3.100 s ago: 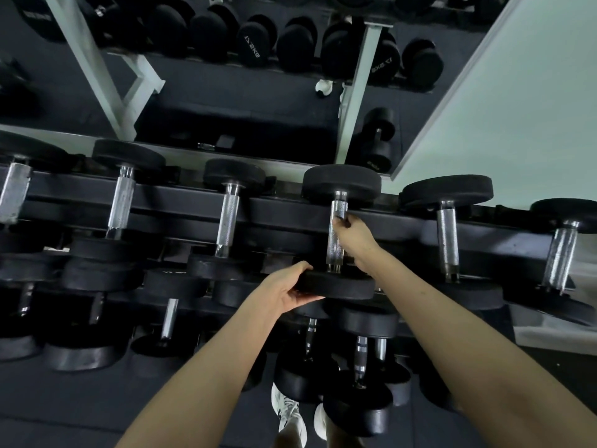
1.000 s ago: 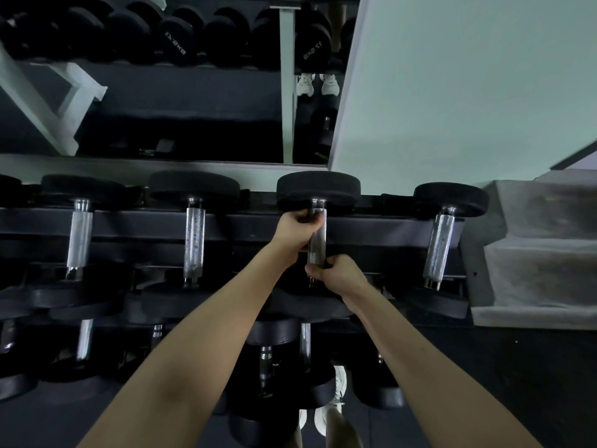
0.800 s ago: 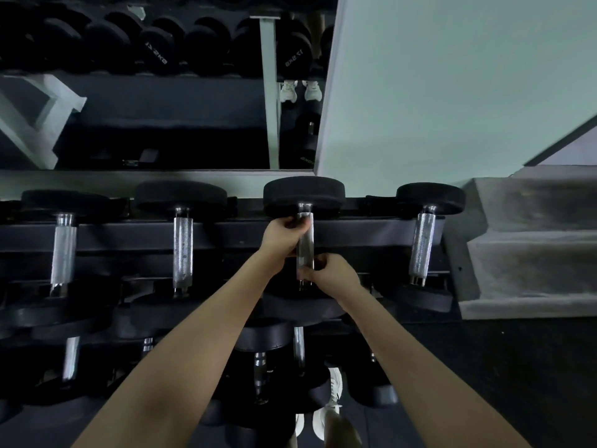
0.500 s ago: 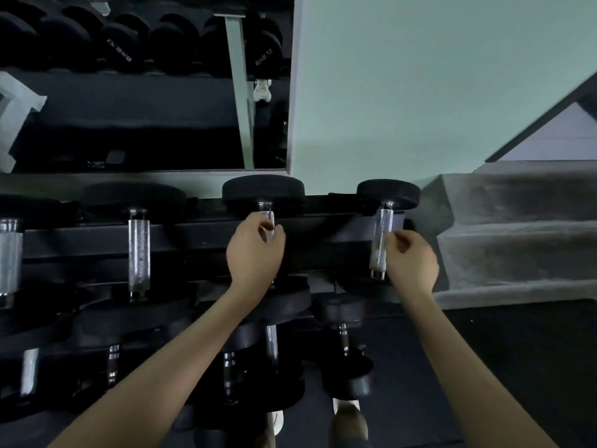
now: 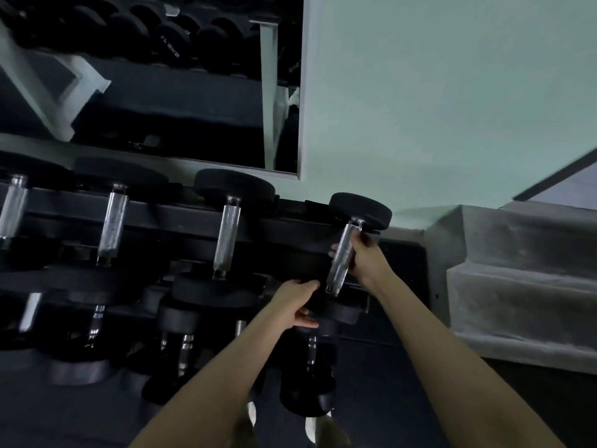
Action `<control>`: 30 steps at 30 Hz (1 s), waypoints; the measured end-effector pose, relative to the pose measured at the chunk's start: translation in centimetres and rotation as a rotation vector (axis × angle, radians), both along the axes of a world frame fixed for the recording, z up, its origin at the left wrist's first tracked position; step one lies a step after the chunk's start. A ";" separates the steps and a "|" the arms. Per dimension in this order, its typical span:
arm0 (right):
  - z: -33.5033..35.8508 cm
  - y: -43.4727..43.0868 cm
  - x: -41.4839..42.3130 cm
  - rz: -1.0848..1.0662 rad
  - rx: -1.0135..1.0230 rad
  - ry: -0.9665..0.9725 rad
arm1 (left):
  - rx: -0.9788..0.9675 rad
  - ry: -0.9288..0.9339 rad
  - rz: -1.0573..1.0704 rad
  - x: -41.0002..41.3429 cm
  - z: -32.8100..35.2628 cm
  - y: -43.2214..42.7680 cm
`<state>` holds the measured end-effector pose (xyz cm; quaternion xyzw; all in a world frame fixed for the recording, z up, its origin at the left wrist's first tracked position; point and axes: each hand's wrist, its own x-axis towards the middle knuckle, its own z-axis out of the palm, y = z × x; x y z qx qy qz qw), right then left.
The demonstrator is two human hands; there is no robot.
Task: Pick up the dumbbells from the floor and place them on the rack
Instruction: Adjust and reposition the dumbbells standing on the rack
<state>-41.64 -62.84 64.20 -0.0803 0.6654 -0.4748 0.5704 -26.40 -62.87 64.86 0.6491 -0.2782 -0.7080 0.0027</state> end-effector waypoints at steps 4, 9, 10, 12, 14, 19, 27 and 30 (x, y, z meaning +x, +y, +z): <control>-0.5 -0.4 0.5 -0.046 0.010 0.002 | 0.049 0.098 0.253 0.0 -0.7 0.2; -1.1 -0.9 1.1 0.020 0.042 0.111 | 0.098 0.124 0.326 0.4 -0.9 0.9; -1.2 -1.0 1.1 0.026 0.039 0.124 | 0.104 0.128 0.333 0.4 -0.9 0.9; -1.3 -1.3 1.3 0.045 0.039 0.156 | 0.112 0.136 0.348 0.6 -1.2 0.8; -1.2 -1.4 1.4 0.065 0.032 0.172 | 0.126 0.137 0.356 0.6 -1.5 0.8; -1.5 -1.5 1.4 0.085 0.009 0.185 | 0.132 0.143 0.355 0.6 -2.1 1.0; -1.3 -1.4 0.6 0.135 0.062 0.178 | 0.059 0.153 0.369 0.5 -1.8 1.4; -0.4 -1.1 0.1 0.197 0.089 0.195 | 0.055 0.171 0.365 0.2 -1.3 1.7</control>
